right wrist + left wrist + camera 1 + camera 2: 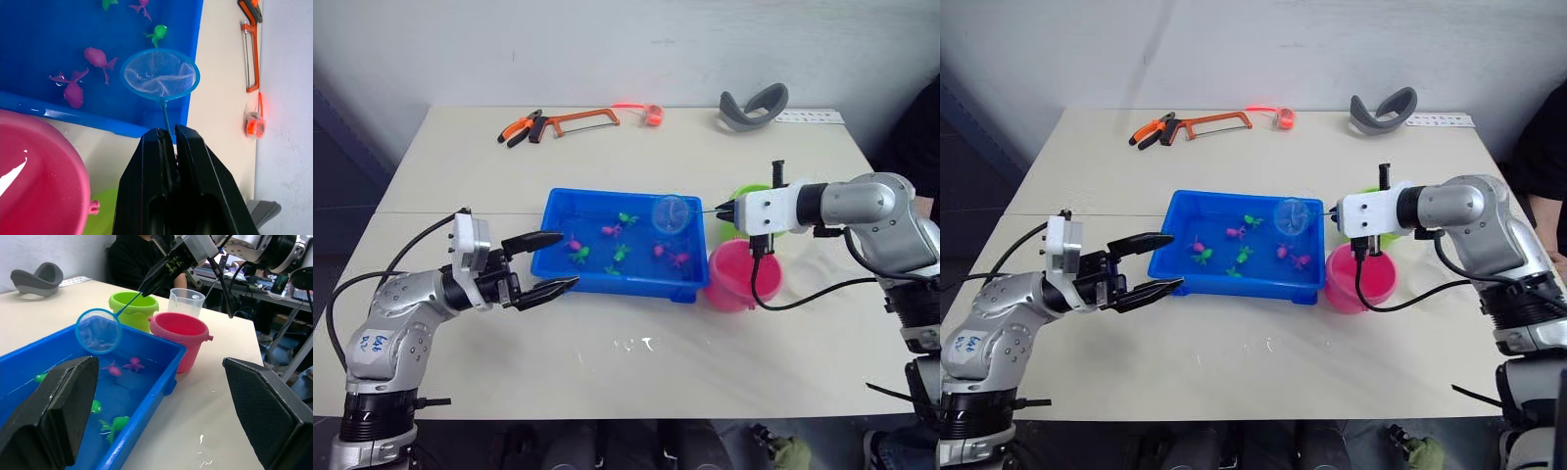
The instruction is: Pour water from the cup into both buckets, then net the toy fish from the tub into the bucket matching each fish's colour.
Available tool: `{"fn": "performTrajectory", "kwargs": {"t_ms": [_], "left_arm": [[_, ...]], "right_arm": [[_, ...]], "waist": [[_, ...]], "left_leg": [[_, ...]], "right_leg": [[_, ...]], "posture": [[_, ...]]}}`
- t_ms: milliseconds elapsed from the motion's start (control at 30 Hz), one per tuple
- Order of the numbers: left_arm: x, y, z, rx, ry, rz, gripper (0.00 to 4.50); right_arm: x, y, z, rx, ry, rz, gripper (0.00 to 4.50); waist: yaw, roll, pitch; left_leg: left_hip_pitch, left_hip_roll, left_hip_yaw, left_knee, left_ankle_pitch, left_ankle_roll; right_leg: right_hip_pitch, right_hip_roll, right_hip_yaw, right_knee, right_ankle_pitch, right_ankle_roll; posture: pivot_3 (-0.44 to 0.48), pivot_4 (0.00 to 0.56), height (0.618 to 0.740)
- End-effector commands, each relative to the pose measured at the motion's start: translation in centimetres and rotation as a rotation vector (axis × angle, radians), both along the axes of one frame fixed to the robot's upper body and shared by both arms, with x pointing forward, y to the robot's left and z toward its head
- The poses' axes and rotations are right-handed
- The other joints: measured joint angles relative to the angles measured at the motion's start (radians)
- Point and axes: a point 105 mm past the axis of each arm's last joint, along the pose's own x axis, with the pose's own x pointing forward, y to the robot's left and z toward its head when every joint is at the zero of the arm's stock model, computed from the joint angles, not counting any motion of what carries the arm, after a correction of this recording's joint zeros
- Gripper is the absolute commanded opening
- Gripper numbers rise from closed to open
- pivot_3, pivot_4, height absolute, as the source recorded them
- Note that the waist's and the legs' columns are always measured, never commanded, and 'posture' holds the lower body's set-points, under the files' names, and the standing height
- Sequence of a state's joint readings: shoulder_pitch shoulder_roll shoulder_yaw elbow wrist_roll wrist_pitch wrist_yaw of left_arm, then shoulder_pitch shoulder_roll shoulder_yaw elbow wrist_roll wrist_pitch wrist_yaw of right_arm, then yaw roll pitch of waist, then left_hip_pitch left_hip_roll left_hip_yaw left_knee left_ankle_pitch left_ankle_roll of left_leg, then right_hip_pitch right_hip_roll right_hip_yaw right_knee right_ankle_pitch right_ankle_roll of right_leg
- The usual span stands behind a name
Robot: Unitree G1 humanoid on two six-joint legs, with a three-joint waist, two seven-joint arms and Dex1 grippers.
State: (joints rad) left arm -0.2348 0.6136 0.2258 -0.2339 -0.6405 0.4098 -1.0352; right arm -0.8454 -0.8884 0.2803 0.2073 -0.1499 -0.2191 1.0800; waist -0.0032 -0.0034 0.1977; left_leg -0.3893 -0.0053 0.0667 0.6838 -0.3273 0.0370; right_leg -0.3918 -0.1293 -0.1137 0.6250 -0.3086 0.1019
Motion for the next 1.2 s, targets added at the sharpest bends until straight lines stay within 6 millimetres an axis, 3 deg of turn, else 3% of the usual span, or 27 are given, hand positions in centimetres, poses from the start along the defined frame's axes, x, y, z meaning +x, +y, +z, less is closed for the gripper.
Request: {"fn": "performTrajectory", "kwargs": {"t_ms": [33, 300, 633, 1000, 1200], "left_arm": [[-0.2, -0.7, 0.8, -0.018, -0.047, -0.02, 4.41], [-0.1, -1.9, 0.1, -0.041, -0.039, -0.051, 4.41], [0.1, -2.8, -0.6, -0.017, -0.041, -0.112, 4.41], [1.1, -1.6, 1.9, 0.089, -0.105, -0.176, 4.41], [1.8, -1.0, 2.1, 0.137, -0.109, -0.18, 4.41]], "right_arm": [[0.2, 0.3, 0.7, -0.044, -0.036, 0.003, 0.0], [1.1, -0.6, 0.3, -0.176, -0.045, -0.069, 0.0], [1.2, 0.7, 0.0, -0.325, -0.035, -0.072, 0.0], [0.6, 0.4, 0.1, -0.45, 0.018, -0.083, 0.0], [-0.1, 0.6, -0.1, -0.493, 0.069, -0.059, 0.0]], "waist": [[0.0, 0.0, 0.0], [0.0, 0.0, 0.0], [0.001, 0.0, 0.0], [0.002, 0.0, 0.0], [0.004, 0.0, 0.0]], "left_leg": [[0.0, 0.0, 0.0, 0.0, 0.0, 0.0], [0.0, 0.0, 0.0, 0.0, 0.0, 0.0], [0.0, 0.0, 0.0, 0.0, 0.0, 0.0], [0.0, -0.001, -0.001, 0.0, 0.0, 0.0], [-0.001, -0.001, -0.001, 0.0, 0.0, 0.0]], "right_leg": [[0.0, 0.0, 0.0, 0.0, 0.0, 0.0], [0.0, 0.0, 0.0, 0.0, 0.0, 0.0], [0.0, 0.0, 0.0, 0.0, 0.0, 0.0], [0.0, 0.003, -0.001, 0.0, 0.0, 0.0], [0.0, 0.005, -0.002, 0.0, 0.0, 0.0]], "posture": [[0.0, 0.15, 0.74], [0.0, 0.15, 0.74], [0.0, 0.15, 0.74], [0.0, 0.15, 0.74], [0.0, 0.15, 0.74]]}}
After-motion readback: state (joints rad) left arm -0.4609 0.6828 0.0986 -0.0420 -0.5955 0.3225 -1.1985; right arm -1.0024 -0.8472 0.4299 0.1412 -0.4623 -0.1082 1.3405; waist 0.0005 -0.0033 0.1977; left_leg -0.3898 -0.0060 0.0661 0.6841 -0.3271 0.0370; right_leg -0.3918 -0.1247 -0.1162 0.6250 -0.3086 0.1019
